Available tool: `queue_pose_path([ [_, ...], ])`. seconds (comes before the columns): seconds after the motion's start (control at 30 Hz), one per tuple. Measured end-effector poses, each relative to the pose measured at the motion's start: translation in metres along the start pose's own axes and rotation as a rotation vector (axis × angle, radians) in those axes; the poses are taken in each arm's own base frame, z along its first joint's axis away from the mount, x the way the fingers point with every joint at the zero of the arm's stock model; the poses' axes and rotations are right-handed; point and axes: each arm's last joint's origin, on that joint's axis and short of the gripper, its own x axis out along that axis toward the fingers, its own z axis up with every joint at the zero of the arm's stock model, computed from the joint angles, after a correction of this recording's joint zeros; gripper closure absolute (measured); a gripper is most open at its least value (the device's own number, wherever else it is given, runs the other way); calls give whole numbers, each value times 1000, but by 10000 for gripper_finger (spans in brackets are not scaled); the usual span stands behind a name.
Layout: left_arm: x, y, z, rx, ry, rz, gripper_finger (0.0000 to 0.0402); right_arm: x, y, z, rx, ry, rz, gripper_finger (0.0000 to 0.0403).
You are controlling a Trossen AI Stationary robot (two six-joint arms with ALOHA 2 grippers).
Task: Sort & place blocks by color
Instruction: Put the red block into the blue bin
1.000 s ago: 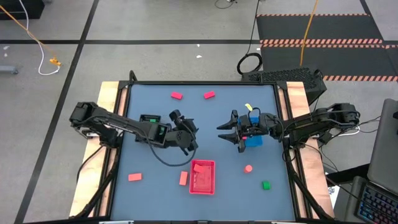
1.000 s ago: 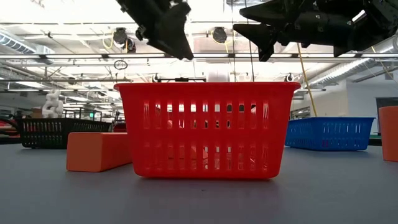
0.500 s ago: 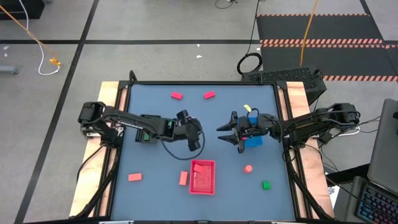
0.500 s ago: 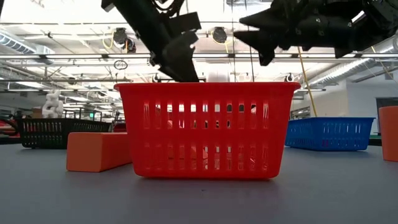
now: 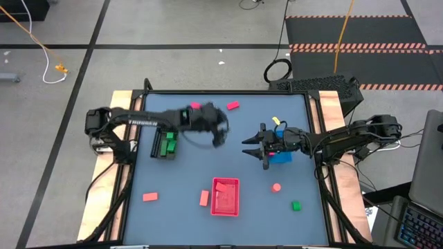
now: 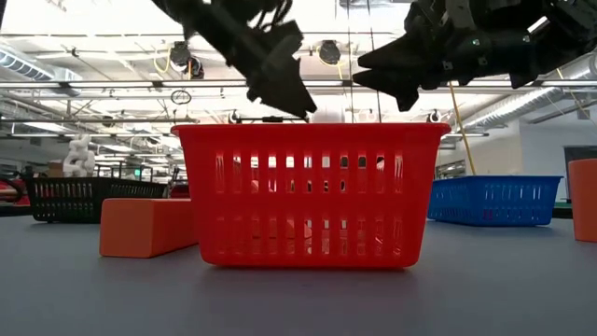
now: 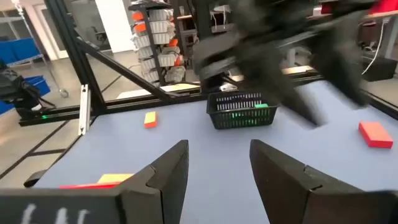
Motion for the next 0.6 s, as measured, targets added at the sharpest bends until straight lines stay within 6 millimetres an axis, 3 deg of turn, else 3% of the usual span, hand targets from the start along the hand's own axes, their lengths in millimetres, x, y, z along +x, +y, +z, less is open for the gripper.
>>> queue_pose_path([
  [0.13, 1, 64, 1, -142, 10, 92, 183, 0, -1, 1, -28, -12, -3, 238],
  [0.23, 3, 98, -1, -221, 69, 97, 183, 0, -4, 5, -40, -42, -18, 238],
  [0.3, 4, 110, 0, -242, 109, 67, 183, -1, -8, 7, -46, -62, -34, 238],
  [0.43, 10, 118, 25, -186, 128, 49, 184, -1, -16, 10, -49, -89, -68, 238],
  [0.6, 46, 126, 50, -135, 251, 36, 206, -2, -21, 11, -47, -85, -89, 238],
])
